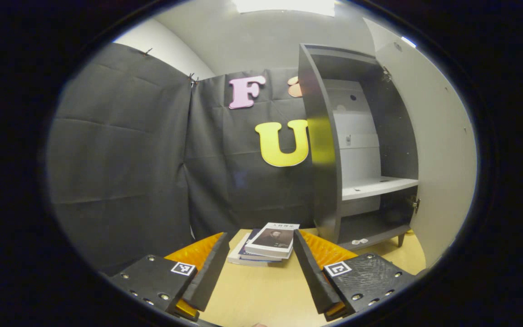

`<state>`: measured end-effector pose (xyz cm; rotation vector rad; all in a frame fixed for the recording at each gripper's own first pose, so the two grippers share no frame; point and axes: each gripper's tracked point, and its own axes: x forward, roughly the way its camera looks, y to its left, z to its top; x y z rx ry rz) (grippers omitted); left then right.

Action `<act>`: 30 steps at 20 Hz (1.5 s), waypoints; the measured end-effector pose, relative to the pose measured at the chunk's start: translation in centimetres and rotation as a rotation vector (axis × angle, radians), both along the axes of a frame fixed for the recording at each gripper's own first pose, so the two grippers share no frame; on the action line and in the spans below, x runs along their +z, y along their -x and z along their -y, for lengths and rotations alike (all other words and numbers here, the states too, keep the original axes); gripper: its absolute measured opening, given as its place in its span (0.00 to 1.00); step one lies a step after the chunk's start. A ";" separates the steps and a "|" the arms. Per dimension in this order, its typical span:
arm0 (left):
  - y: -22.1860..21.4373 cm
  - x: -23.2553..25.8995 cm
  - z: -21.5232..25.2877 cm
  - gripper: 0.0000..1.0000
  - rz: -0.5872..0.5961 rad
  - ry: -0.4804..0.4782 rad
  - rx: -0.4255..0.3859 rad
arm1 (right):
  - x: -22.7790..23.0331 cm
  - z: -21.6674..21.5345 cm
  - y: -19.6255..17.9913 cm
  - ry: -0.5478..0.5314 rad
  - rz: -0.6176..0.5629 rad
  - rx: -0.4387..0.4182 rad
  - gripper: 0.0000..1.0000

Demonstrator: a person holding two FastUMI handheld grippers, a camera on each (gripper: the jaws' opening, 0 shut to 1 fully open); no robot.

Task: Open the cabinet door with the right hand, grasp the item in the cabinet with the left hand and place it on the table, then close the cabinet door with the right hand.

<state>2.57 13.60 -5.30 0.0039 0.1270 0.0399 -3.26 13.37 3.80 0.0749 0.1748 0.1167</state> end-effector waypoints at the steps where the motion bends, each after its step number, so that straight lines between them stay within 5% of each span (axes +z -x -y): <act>1: -0.1 -0.1 -0.5 0.87 -0.001 -0.002 0.001 | 0.0 -1.0 -0.2 -0.001 0.000 0.012 0.96; 16: 0.2 -2.1 -7.2 0.85 -0.021 0.011 0.018 | -1.0 -15.0 -3.8 -0.045 0.013 0.205 0.96; 21: -0.3 -1.2 -4.2 0.85 -0.018 -0.002 -0.001 | -1.4 -13.5 -3.9 -0.052 0.006 0.206 0.97; 30: -1.3 4.3 6.3 0.85 0.027 -0.005 -0.059 | -1.1 -1.6 -4.0 -0.040 0.020 0.133 0.97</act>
